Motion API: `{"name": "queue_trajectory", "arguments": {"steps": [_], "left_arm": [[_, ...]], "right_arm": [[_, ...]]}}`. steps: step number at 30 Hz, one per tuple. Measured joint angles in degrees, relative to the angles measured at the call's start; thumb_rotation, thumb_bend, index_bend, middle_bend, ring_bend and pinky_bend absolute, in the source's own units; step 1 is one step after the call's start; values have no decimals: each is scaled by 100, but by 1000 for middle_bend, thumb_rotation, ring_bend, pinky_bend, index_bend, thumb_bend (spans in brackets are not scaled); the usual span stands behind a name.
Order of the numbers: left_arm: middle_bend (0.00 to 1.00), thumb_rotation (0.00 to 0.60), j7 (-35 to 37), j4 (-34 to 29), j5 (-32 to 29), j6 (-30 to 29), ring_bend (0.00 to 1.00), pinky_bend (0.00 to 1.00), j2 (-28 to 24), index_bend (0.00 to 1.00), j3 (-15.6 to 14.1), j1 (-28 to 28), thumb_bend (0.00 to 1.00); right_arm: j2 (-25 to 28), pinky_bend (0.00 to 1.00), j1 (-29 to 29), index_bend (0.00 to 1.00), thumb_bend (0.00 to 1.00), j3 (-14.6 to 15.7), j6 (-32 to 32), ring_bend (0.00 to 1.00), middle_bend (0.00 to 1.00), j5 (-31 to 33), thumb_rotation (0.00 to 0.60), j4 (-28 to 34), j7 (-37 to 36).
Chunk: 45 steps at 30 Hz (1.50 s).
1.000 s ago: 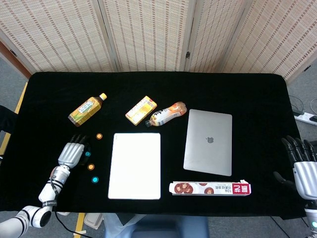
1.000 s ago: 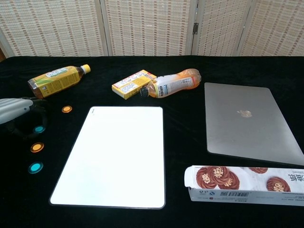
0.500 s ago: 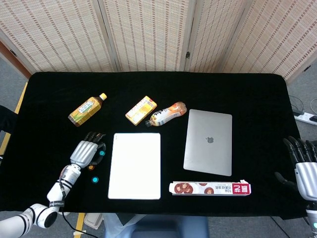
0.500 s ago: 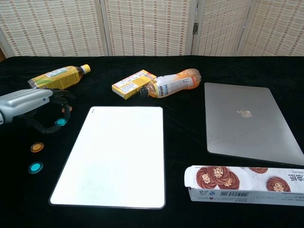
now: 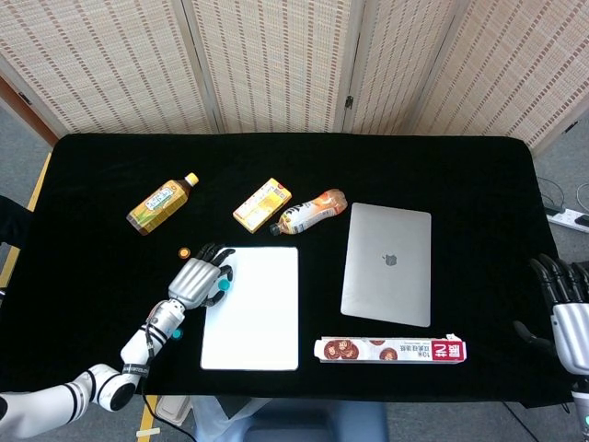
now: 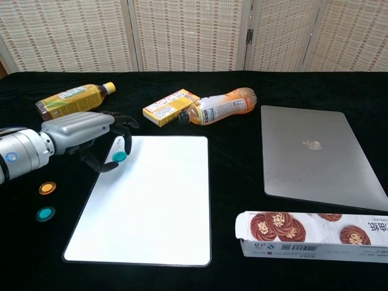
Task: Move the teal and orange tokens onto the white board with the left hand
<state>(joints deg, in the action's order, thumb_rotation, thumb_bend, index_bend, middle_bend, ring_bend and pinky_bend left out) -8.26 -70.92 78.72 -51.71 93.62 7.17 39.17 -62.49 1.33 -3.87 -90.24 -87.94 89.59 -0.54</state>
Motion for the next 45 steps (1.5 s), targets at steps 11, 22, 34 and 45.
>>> {"name": "queue_trajectory", "arguments": {"steps": [11, 22, 34, 45], "left_arm": [[96, 600, -231, 42, -137, -40, 0, 0, 68, 326, -113, -14, 427], [97, 600, 118, -425, 396, -858, 0, 0, -683, 455, -531, -519, 428], [104, 600, 438, -716, 1381, -1682, 0, 0, -1228, 456, -1236, -1028, 428], [103, 600, 373, -478, 1553, -1692, 0, 0, -1066, 418, -1572, -1364, 425]], "right_arm": [[-9, 0, 6, 11, 209, -11, -25, 43, 79, -51, 588, 13, 12], [-21, 0, 38, 11, 209, -8, -24, 44, 79, -129, 587, 17, 11], [-43, 0, 48, 11, 209, 33, -56, 41, 79, -254, 588, 66, 71], [-65, 0, 25, 11, 209, 72, -120, 39, 79, -345, 588, 94, 113]]}}
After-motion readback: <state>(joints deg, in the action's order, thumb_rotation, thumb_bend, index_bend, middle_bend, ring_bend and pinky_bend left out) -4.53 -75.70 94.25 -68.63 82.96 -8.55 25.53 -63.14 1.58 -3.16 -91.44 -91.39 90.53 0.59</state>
